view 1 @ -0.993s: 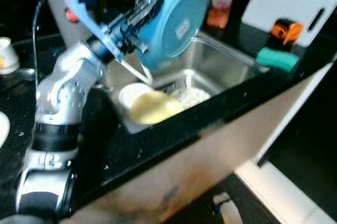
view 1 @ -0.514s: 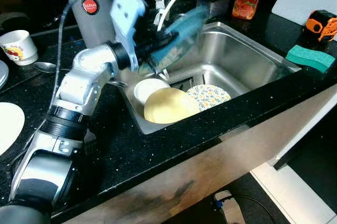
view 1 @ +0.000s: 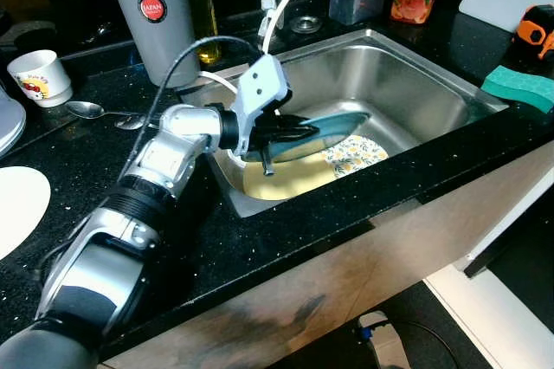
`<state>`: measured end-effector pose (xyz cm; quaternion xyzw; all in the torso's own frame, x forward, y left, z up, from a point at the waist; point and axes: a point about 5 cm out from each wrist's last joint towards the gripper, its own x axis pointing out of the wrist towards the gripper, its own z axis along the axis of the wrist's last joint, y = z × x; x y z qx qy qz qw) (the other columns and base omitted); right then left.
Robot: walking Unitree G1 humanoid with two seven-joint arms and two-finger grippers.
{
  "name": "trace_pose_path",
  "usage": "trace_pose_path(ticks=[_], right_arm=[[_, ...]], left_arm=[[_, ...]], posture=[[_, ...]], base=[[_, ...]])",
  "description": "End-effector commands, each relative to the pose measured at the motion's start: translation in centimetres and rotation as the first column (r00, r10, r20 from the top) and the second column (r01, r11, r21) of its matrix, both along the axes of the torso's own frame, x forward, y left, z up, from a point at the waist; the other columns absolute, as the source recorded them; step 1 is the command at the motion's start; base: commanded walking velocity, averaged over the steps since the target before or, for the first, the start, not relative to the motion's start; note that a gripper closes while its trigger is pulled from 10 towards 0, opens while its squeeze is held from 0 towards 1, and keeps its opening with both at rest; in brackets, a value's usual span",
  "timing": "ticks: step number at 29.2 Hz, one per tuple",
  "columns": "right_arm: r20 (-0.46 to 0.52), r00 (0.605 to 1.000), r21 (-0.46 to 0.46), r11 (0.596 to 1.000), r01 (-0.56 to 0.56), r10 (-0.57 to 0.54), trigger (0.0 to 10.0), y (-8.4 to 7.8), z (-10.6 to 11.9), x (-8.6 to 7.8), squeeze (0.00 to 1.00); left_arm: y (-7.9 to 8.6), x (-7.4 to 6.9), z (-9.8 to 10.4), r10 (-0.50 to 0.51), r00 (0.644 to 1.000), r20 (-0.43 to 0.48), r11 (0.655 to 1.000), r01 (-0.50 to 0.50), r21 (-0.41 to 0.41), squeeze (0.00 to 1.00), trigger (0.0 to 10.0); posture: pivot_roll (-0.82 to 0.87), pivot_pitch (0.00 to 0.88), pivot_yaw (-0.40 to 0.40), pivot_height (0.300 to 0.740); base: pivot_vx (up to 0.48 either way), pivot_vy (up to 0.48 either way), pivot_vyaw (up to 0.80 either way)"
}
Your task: Kitchen organization
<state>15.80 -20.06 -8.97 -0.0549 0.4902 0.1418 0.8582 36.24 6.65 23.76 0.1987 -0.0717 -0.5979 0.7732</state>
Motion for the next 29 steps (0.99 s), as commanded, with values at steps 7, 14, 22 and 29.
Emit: trace_pose_path(ticks=[7,14,22,29], right_arm=[[-0.021,1.000,0.024,1.000,0.018,-0.017,10.0,1.0,-0.4,-0.5,0.00],[-0.010,1.000,0.029,0.999,0.027,-0.027,10.0,1.3,-0.3,-0.1,0.00],[0.006,1.000,0.035,0.999,0.025,-0.026,10.0,1.8,0.0,0.8,0.00],[0.019,0.999,0.048,0.998,0.027,-0.028,10.0,2.1,0.2,1.4,0.00]], left_arm=[[-0.3,1.1,0.7,0.055,0.997,0.061,0.997,-0.052,-0.056,0.38,10.0],[-0.1,1.5,0.9,0.082,0.993,0.090,0.994,-0.075,-0.076,1.00,10.0],[0.2,0.2,3.5,-0.045,0.984,0.173,0.991,0.066,-0.120,0.00,10.0],[2.3,-4.8,5.9,-0.324,0.941,0.095,0.917,0.337,-0.212,0.00,10.0]], posture=[[-0.05,0.070,0.092,0.740],[-0.05,0.066,0.092,0.740],[-0.04,0.047,0.090,0.740],[-0.02,0.026,0.077,0.740]], base=[[0.000,0.000,0.00],[0.000,0.000,0.00],[0.000,0.000,0.00],[0.000,0.000,0.00]])
